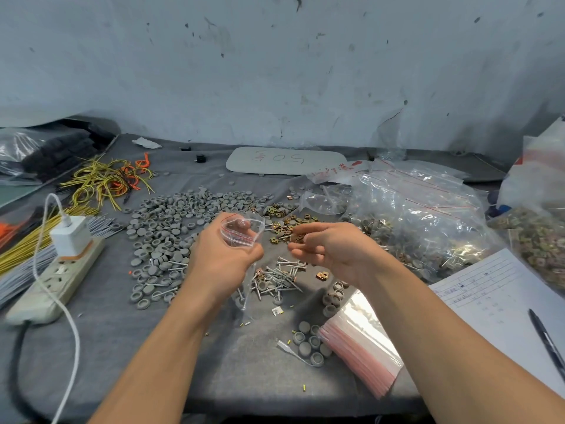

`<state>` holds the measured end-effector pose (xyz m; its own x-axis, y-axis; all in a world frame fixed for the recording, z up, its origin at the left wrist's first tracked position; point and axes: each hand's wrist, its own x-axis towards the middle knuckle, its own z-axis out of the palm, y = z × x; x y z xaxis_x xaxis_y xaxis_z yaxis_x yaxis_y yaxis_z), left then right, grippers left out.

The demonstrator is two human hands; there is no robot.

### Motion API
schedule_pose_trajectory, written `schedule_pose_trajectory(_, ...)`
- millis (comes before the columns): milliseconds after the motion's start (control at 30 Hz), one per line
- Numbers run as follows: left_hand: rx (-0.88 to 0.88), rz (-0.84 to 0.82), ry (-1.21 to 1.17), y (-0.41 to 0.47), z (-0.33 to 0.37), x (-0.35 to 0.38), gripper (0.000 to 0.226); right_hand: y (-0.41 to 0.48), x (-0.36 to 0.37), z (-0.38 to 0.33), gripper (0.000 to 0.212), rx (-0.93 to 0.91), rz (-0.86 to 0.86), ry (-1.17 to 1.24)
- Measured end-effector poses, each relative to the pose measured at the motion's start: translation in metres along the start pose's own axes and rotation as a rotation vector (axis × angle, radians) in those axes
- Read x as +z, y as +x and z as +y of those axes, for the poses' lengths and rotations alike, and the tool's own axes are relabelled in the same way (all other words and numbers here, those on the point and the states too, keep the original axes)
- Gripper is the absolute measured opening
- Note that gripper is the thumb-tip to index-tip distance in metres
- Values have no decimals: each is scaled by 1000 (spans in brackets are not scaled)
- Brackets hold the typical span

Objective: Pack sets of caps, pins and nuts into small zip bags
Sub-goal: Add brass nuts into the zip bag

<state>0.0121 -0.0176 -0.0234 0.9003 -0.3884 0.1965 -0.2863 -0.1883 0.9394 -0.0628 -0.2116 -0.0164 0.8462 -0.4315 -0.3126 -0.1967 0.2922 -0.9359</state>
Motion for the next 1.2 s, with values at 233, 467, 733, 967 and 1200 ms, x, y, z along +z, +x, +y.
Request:
schedule_pose_trajectory(233, -14, -8, -21, 0, 2, -1, 28, 11, -16, 7, 56, -235, 394, -969)
schedule_pose_trajectory(467, -22, -14, -29, -1, 3, 0, 30, 5, -18, 3, 70, -281, 241, -898)
schedule_pose_trajectory(733, -13, -8, -25, 2, -1, -1, 29, 9, -13, 17, 14, -186, 223, -1471)
schedule_pose_trajectory(967, -11, -17, -30, 1, -2, -2, 29, 10, -5, 18, 20, -151, 86, -1560)
schedule_pose_trajectory(1200, 3, -10, -37, 2, -2, -2, 30, -2, -6, 3, 26, -216, 8, -1191)
